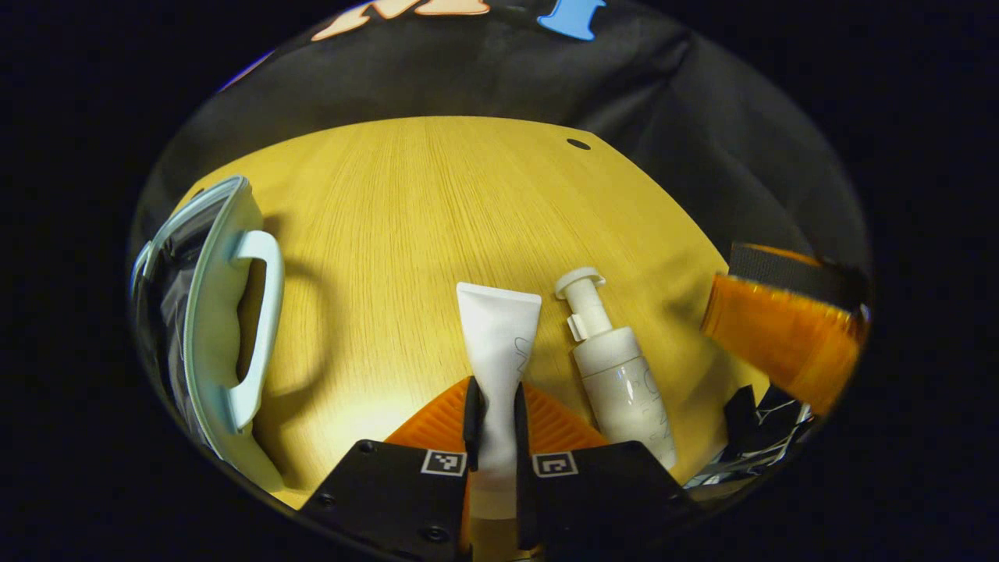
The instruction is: First open the suitcase, pack the skin care products into it, and then close the suitcase.
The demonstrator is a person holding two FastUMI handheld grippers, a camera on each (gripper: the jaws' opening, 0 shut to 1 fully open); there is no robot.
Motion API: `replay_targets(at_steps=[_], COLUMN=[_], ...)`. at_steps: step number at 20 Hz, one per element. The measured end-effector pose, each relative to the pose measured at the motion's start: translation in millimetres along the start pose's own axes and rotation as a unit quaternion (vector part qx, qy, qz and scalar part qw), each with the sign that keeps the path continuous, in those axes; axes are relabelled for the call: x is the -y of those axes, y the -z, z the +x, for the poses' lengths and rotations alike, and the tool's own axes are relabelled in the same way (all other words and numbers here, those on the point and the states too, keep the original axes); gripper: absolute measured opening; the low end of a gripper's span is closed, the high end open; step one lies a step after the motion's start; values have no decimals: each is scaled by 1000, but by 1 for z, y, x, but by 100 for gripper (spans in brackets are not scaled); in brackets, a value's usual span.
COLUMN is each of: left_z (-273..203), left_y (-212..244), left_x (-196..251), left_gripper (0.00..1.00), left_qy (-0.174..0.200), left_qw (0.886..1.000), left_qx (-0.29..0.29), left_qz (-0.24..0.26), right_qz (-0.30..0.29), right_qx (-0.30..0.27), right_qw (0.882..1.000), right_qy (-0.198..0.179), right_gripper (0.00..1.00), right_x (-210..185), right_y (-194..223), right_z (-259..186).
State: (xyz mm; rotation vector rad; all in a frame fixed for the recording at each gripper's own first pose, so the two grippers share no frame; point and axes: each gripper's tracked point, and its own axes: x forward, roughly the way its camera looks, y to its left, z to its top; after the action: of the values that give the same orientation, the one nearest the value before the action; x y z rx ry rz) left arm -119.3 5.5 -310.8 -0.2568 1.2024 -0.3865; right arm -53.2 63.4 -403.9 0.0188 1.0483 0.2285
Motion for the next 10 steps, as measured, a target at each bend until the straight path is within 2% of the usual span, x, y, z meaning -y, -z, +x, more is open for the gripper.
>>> replay_targets(at_steps=[1, 4, 5, 10], left_z=[-2, -4, -4, -6], left_y=[-1, -5, -6, -4], left_x=[1, -2, -2, 0], left_gripper=[8, 1, 0, 0], left_qy=[17, 58, 60, 49], left_qw=[1000, 994, 994, 998], left_qx=[-8, -7, -1, 10], left_qz=[-24, -93, -96, -46], right_qz=[2, -2, -8, -20], right_qx=[-12, -57, -71, -115], right_qw=[1000, 998, 997, 993], right_qy=[-3, -8, -5, -21], right_gripper=[98, 97, 97, 98], right_x=[-2, -8, -7, -21], right_y=[8, 32, 39, 63], right_z=[3, 13, 16, 26])
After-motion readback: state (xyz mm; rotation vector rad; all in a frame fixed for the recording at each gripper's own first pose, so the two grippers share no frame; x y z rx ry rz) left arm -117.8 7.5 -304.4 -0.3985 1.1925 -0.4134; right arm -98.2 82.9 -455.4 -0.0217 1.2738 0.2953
